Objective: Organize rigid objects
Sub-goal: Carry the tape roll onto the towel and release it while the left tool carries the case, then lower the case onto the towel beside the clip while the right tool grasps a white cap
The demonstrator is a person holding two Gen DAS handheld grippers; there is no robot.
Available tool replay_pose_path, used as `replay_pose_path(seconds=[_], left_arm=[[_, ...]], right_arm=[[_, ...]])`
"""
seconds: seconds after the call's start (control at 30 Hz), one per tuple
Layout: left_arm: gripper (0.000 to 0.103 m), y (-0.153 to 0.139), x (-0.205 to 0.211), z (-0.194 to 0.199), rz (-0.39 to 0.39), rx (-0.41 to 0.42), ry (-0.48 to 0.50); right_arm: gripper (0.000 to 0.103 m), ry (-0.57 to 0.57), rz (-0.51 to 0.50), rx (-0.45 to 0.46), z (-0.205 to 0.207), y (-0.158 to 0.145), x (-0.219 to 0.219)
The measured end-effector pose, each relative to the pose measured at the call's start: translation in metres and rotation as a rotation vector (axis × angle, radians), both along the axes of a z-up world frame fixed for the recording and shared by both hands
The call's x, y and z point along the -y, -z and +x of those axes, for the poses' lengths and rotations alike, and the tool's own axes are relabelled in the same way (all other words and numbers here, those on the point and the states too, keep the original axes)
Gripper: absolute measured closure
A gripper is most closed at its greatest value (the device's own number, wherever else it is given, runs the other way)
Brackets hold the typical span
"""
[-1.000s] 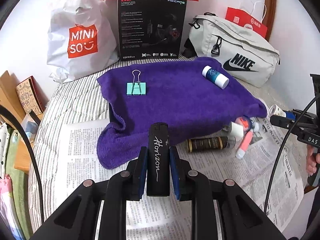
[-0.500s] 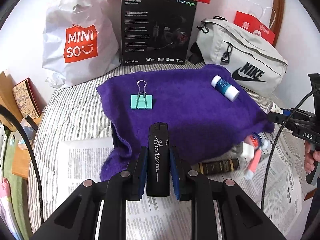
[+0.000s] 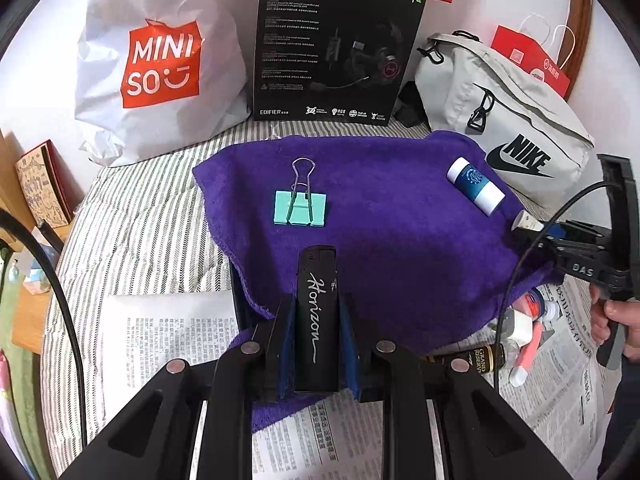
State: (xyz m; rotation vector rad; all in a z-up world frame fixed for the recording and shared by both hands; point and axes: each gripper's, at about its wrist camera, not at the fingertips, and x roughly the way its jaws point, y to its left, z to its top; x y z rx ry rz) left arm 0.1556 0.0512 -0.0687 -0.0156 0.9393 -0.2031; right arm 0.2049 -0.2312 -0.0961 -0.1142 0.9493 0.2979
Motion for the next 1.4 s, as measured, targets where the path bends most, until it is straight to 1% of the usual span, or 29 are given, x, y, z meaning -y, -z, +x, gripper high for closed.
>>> replay_pose_path(seconds=[0.33, 0.5, 0.77, 0.93, 0.97, 1.0, 1.03, 1.07, 1.1, 1.2, 1.3, 1.4], left_arm=[[0.082, 0.005, 0.002, 0.017, 0.016, -0.014, 0.007], [0.082, 0.008, 0.003, 0.025, 0.026, -0.024, 0.009], [0.082, 0.012, 0.002, 0.034, 0.034, -0.034, 0.004], [0.082, 0.015, 0.002, 0.040, 0.025, -0.042, 0.001], [0.082, 0.016, 0.002, 0.042, 0.025, -0.045, 0.003], [0.082, 0.017, 0.002, 0.044, 0.029, -0.047, 0.001], [0.082, 0.018, 0.002, 0.046, 0.034, -0.049, -0.002], [0.082, 0.019, 0.002, 0.048, 0.034, -0.051, -0.003], [0.082, 0.020, 0.002, 0.050, 0.034, -0.055, -0.006], [0.082, 0.023, 0.003, 0.053, 0.060, -0.057, -0.018], [0.082, 0.025, 0.004, 0.055, 0.055, -0.061, -0.017], [0.082, 0.028, 0.008, 0.057, 0.072, -0.067, -0.012]], right_arm=[[0.066, -0.008, -0.036, 0.010, 0.015, 0.012, -0.014], [0.067, -0.034, -0.068, 0.011, 0.018, 0.016, -0.022], [0.067, -0.049, -0.065, 0.024, 0.017, 0.017, -0.022], [0.066, -0.069, -0.057, -0.002, 0.016, 0.016, -0.021], [0.063, -0.073, -0.052, -0.009, 0.015, 0.015, -0.021], [0.057, -0.083, -0.042, -0.014, 0.013, 0.014, -0.020], [0.053, -0.089, -0.037, -0.008, 0.010, 0.012, -0.020], [0.046, -0.086, -0.039, 0.002, 0.007, 0.010, -0.019], [0.041, -0.088, -0.037, 0.013, 0.003, 0.007, -0.018], [0.039, -0.083, -0.026, 0.015, -0.004, 0.001, -0.014], [0.039, -0.064, -0.021, 0.016, -0.012, -0.004, -0.007], [0.039, -0.054, 0.015, 0.017, -0.022, -0.010, 0.000]])
